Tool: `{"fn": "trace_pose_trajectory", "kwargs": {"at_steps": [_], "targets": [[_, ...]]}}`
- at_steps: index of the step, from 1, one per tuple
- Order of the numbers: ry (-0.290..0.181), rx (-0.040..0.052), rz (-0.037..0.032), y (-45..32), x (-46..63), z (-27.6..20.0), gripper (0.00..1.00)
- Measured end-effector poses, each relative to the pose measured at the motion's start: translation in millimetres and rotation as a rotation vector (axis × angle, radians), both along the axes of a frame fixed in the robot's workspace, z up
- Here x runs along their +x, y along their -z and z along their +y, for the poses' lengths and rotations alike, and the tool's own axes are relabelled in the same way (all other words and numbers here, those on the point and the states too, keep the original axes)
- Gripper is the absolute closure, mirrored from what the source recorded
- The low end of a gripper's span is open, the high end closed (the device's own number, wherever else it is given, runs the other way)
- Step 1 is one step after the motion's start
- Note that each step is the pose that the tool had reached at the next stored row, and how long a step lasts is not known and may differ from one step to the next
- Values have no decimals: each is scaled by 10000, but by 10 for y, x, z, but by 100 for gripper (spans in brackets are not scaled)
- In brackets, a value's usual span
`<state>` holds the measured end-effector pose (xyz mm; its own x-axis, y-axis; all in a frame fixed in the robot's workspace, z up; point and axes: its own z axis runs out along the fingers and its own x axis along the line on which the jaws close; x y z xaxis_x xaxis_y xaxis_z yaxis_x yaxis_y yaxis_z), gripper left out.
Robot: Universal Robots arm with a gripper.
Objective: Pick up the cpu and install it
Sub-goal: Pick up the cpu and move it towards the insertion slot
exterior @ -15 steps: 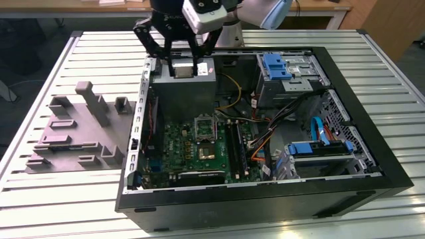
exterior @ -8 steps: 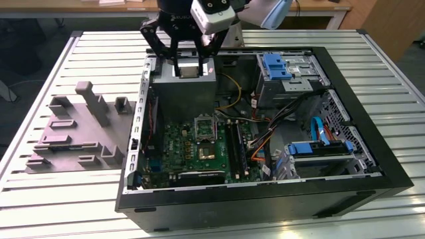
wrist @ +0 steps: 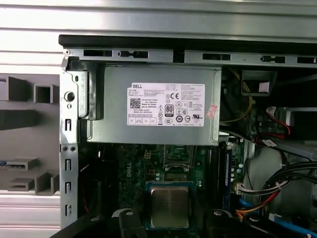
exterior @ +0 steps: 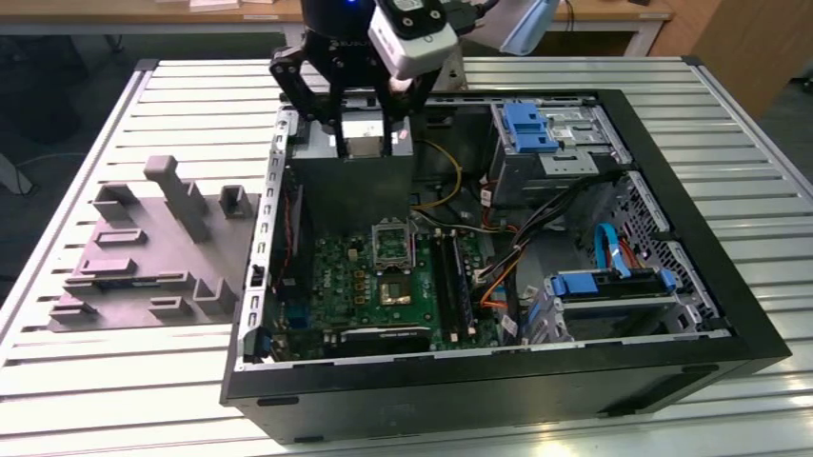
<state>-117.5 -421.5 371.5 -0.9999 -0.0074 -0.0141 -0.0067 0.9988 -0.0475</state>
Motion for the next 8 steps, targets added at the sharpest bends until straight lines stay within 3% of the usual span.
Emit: {"fn": "trace_pose_trajectory", "kwargs": {"at_steps": [8], "targets": [[0,0,0,48,268,-21,53]]}}
